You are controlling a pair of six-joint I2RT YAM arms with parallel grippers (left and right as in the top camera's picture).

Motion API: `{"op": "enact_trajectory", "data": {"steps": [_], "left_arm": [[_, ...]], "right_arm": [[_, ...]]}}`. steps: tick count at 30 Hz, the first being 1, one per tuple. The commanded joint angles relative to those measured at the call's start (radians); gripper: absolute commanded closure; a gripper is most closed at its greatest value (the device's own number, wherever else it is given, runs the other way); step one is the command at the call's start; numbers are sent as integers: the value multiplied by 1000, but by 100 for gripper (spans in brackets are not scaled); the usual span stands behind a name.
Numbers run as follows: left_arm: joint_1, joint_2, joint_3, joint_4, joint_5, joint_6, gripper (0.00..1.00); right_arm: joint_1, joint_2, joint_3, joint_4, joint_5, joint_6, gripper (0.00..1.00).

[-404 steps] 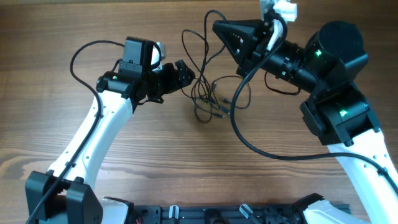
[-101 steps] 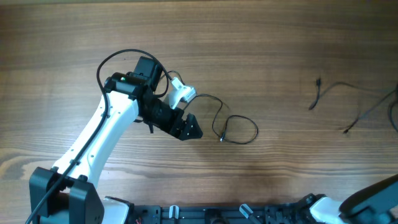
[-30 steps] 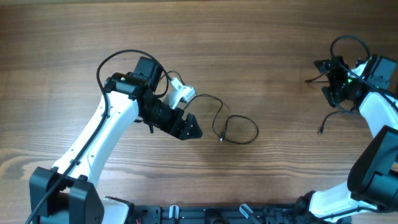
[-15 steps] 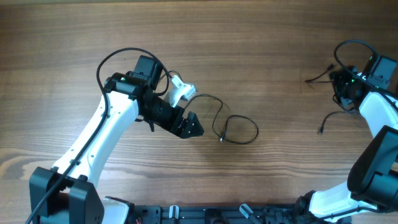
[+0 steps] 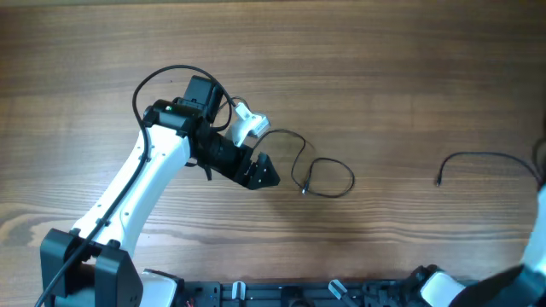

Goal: Untangle cables

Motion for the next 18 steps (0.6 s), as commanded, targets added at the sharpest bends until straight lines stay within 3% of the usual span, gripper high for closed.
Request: {"op": "enact_trajectory", "data": {"steps": [1,3,4,6,12,14,16,17,18], "left_arm": [[-3,6,-4,3,-3,5,2],[-4,6,-4,4,-3,5,0],[-4,6,-4,5,-3,5,0],[-4,6,-4,3,-3,5,0],[-4,6,-4,3,-3,5,0],[-4,6,-4,3,-3,5,1],[-4,6,-4,3,-3,5,1],[-4,6,-4,3,-3,5,1],[-4,6,-4,3,-3,5,1]], "right_arm": [[-171,-29,11,-33,164,-3,96],[-238,7,11,-142,163,5,90],[-245,34,11,-200,163,47,0],[-245,95,11,-267,98,127,0],[-240,172,11,-449,-365,132,0],[-238,172,11,-578,-536,129,0],[-235,172,11,-817,-636,128,0],[-235,172,10,-937,-627,128,4],[-235,172,10,-990,-614,129,20]]}}
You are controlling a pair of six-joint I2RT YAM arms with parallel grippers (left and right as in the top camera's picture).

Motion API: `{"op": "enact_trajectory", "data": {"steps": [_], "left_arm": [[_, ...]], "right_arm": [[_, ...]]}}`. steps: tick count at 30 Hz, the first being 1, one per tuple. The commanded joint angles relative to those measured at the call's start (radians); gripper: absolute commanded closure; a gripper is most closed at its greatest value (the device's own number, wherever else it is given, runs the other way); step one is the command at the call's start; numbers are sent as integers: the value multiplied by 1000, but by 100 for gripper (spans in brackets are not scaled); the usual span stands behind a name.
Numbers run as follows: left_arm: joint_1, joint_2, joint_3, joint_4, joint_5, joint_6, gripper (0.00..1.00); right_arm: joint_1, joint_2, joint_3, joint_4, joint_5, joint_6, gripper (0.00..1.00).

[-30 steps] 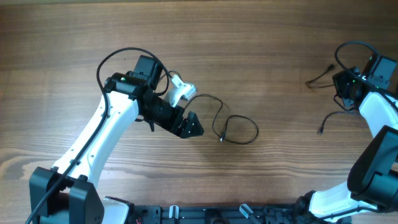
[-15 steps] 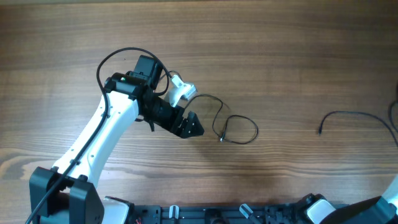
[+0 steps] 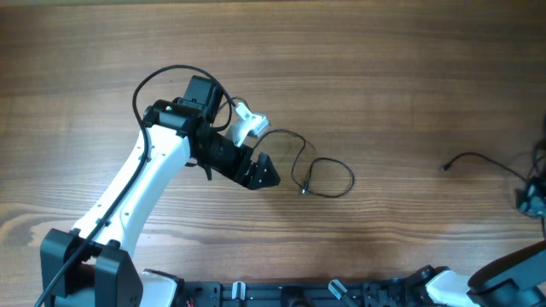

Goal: Untangle cables

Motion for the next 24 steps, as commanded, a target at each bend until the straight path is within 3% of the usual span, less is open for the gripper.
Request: {"op": "enact_trajectory", "data": {"steps": [1,2,3,4,5,6,7,9,11,12,16,20,21,22,24], "left_arm": [[-4,6,-4,1,-3,5,1],[-4,6,-4,1,-3,5,1],[-4,6,-4,1,-3,5,1],[-4,6,-4,0,-3,5,1],[-4,6,-4,0,-3,5,1],[-4,6,-4,0,-3,5,2],[-4,6,-4,1,-2,5,2],[-4,6,-4,0,-2,5,2],[-4,6,-4,0,-2,5,2],[-4,6,-4,0,-2,5,2],[-4,6,-4,1,-2,5,2],[-4,6,-4,1,-2,5,2],[-4,6,-4,1,-2,5,2],[-4,6,-4,1,-2,5,2],[-4,6,-4,0,-2,5,2]], "right_arm": [[4,4,2,-168,-79,2,24],[4,4,2,-214,-44,2,24],[4,4,2,-252,13,2,15],[4,4,2,-269,86,2,14],[4,4,0,-284,172,34,22],[4,4,-13,-313,279,115,23],[4,4,-31,-327,336,174,13],[4,4,-76,-270,410,167,12],[4,4,-102,-170,488,85,53],[4,5,-120,-114,553,47,64],[2,18,-164,-66,655,79,66],[2,45,-202,-22,655,76,77],[2,58,-238,55,656,32,81],[3,69,-275,138,650,-51,92],[3,110,-354,273,602,-106,95]]}}
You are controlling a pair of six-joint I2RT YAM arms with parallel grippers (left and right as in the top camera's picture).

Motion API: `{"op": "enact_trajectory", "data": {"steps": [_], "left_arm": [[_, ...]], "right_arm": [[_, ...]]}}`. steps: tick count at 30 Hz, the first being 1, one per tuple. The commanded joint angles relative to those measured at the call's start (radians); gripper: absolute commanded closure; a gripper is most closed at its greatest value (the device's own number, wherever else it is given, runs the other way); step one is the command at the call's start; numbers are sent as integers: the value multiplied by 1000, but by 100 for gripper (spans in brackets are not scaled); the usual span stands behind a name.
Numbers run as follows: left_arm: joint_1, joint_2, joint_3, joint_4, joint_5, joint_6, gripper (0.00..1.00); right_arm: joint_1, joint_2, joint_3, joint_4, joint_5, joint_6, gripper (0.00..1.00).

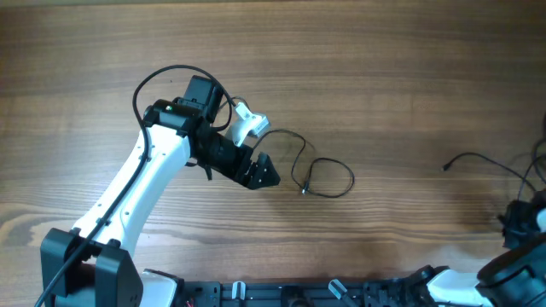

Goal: Untangle cables

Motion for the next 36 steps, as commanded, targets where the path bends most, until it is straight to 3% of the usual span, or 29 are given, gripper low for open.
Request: {"op": "enact_trajectory", "data": {"steps": [1,7,13,16,20,26,30,33,34,36], "left_arm": [[-4,4,-4,0,-2,5,2],[-4,4,-4,0,-2,-4,2],[-4,4,-4,0,-2,-30,1],[-4,4,-4,1,-2,-29,1],[-4,4,-4,3,-2,-30,1],[-4,4,-4,11,-2,-55,1],[-4,4,-4,14,-2,-55,0],[-4,4,-4,48,-3,-55,1],[-3,4,-4,62,-3,-55,2],[-3,4,-4,68,-3,-55,4]], "right_arm": [[0,76,-94,136,-25,-90,95],[0,250,-96,372,-95,-88,95],[0,478,-72,860,-280,-65,96],[0,480,35,925,-290,-99,95],[0,478,228,924,-333,-283,96],[-2,448,459,886,-538,-270,95],[-1,266,491,848,-562,-271,95],[28,58,491,697,-715,-272,96],[66,-34,491,533,-833,-270,96],[135,-101,491,286,-872,-270,96]]}}
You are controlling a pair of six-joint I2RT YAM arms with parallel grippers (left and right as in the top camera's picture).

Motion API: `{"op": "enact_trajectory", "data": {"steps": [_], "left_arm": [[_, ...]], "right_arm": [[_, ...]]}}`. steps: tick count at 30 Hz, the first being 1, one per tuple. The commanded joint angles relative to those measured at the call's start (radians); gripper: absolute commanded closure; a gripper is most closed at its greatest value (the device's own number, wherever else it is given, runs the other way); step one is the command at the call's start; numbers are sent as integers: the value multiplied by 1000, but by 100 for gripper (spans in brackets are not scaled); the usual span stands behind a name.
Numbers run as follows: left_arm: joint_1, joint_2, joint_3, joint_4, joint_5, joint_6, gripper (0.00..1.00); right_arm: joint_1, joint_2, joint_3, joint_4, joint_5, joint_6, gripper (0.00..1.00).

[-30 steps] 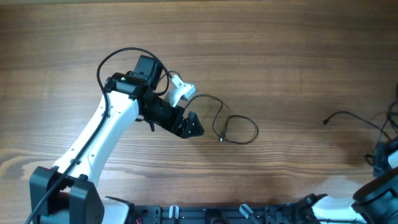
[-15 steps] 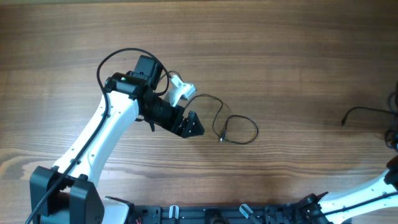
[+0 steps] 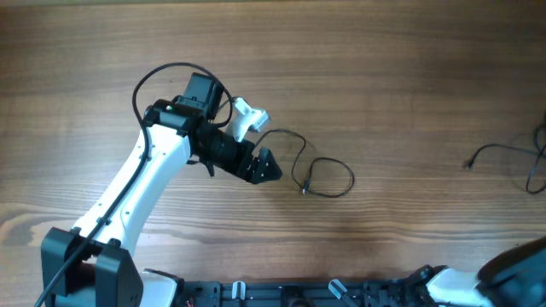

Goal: Untangle cables

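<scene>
A black cable [image 3: 328, 177] lies mid-table. It runs from a white plug [image 3: 248, 117] through a bend and a loop to a free end near the loop's left side. My left gripper [image 3: 271, 165] sits just left of that bend, below the plug. Its dark fingers meet in a point and nothing shows between them. A second black cable [image 3: 499, 147] lies at the far right, its free end pointing left and its other part running off the frame. Of the right arm only a piece [image 3: 520, 271] shows at the bottom right corner; its gripper is out of view.
The left arm [image 3: 145, 183] slants from the bottom left up to the plug, with its own black wire arching above the wrist. Bare wooden table [image 3: 401, 94] separates the two cables. A black rail runs along the near edge.
The right gripper has gone out of view. The right cable's free end lies further right. The left gripper looks narrower and sits slightly higher, and the white plug has shifted a little.
First the right cable's end lay well left of the table's right edge, in a wide arc. Then the right gripper appeared at the right edge and the cable end sat a little further right. Now that cable lies at the far right, well apart from the middle cable.
</scene>
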Motion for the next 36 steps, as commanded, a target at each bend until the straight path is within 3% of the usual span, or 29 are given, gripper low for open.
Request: {"op": "enact_trajectory", "data": {"steps": [1,4,7,12,15,16,17,19,20,21,23,28,36], "left_arm": [[-3,2,-3,6,-2,-2,4],[-3,2,-3,3,-2,-2,4],[-4,2,-3,-9,-5,-2,3],[-4,2,-3,-10,-5,-2,3],[-4,2,-3,-16,-5,-2,3],[-4,2,-3,-16,-5,-2,3],[-4,2,-3,-16,-5,-2,3],[-4,2,-3,-17,-5,-2,3],[-4,2,-3,-17,-5,-2,3],[-4,2,-3,-17,-5,-2,3],[-4,2,-3,-19,-5,-2,3],[-4,2,-3,-31,-5,-2,3],[-4,2,-3,-30,-5,-2,3]], "right_arm": [[120,-83,-4,-300,-134,-15,96],[244,-73,-28,-601,98,-12,96],[327,-16,-66,-742,341,-12,96],[394,151,-68,-882,426,45,96],[394,272,-68,-882,427,37,94],[394,304,-68,-879,435,35,85],[394,341,-68,-867,454,35,59],[394,422,-68,-827,486,-51,52],[393,448,-68,-815,486,-71,52],[393,486,-68,-801,489,-78,62],[393,515,-68,-768,505,-92,95],[352,515,-67,-713,568,-63,96],[106,515,-67,-674,589,15,96]]}}
